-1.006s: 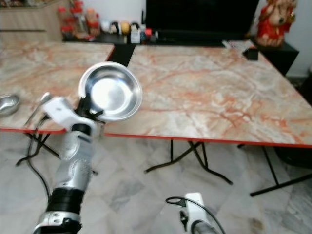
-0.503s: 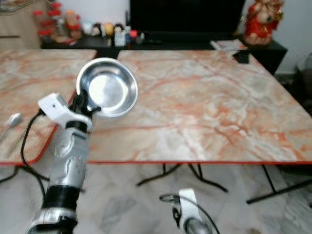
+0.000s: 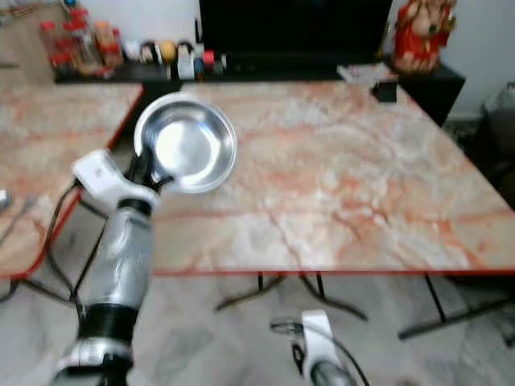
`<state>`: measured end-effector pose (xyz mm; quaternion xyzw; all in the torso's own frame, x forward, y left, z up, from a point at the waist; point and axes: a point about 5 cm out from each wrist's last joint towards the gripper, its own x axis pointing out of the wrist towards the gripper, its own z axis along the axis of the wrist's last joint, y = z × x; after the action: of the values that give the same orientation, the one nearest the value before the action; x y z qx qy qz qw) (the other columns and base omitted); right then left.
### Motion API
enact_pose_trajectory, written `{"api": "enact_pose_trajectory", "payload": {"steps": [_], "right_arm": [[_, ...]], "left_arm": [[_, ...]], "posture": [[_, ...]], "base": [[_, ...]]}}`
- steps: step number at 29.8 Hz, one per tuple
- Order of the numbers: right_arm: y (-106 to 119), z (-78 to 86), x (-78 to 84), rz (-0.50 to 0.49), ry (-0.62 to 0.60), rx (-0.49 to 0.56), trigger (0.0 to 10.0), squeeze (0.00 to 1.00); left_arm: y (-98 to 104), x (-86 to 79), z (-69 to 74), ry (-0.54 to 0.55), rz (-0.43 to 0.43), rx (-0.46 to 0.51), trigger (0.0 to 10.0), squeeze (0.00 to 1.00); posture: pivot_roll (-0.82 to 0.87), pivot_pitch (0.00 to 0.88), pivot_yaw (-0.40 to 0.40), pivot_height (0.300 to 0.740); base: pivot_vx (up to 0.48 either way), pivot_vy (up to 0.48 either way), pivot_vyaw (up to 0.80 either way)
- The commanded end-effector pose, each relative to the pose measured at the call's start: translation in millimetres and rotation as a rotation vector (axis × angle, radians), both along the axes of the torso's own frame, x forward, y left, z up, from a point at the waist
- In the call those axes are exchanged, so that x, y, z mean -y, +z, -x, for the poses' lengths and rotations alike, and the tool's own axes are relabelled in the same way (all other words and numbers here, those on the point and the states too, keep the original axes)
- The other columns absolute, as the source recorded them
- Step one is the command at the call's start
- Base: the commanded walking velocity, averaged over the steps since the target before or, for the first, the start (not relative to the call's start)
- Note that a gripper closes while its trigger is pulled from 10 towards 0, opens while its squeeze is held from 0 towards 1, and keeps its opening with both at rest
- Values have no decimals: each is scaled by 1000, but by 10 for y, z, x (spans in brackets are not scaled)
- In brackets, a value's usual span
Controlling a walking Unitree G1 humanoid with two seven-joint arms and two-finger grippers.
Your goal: Setting the table
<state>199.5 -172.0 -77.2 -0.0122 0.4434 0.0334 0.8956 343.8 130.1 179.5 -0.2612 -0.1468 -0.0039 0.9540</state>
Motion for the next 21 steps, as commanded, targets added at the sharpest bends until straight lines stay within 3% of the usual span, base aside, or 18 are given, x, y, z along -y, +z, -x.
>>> {"api": "enact_pose_trajectory", "payload": {"steps": [1,10,21], "right_arm": [[-1,-8,-64,-19,-3,2,10000,0],[-1,-7,-56,-17,-3,1,10000,0],[1,-11,-71,-18,0,4,10000,0]], "left_arm": [[34,-56,-17,17,-13,11,10000,0],[34,-47,-17,16,-10,15,10000,0],[28,-5,-13,-24,-14,18,10000,0]], "posture": [[47,0,-22,740],[46,0,-24,740],[53,0,-26,740]], "base": [[0,-416,0],[80,-414,0],[234,-331,0]]}}
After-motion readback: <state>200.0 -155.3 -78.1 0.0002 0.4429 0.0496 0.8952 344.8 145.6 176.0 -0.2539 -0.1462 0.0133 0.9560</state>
